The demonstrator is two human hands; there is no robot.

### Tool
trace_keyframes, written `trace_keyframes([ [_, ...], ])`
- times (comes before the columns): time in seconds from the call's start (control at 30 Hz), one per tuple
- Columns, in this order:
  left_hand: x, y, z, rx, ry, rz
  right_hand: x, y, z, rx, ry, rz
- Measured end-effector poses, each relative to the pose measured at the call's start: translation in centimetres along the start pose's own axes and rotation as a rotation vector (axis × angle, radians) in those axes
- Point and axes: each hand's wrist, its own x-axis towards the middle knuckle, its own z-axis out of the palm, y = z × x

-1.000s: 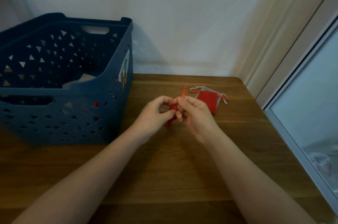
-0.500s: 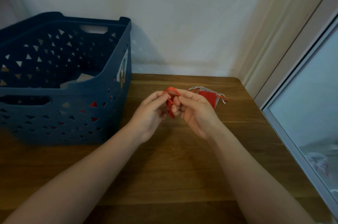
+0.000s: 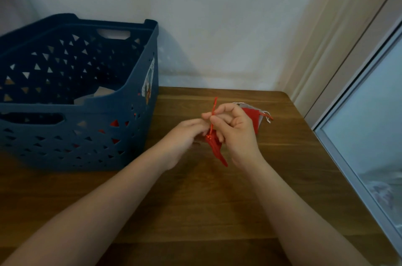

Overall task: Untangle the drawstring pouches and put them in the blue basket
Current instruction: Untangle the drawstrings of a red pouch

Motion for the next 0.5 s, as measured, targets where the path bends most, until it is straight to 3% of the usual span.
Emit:
trace_keyframes([
  [0.17,-0.39,0.77,-0.29,0.291,-0.131,0.03,0.2,-0.11,0.01,-0.162,-0.03,0.032],
  [0.27,-0.34,0.81,-0.24,0.429,-0.12,0.062,0.23,0.0,0.0,-0.172,-0.049,0.054],
  [0.37,-0.21,0.47,-0.51,0.436,-0.042,0.09,0.43,0.14,0.13,-0.191,-0.059,0.065],
  [0.5,-0.02,-0.01,-0.78,0.364,0.056,0.049,0.75,0.57,-0.26,-0.509,-0.095,0.009],
])
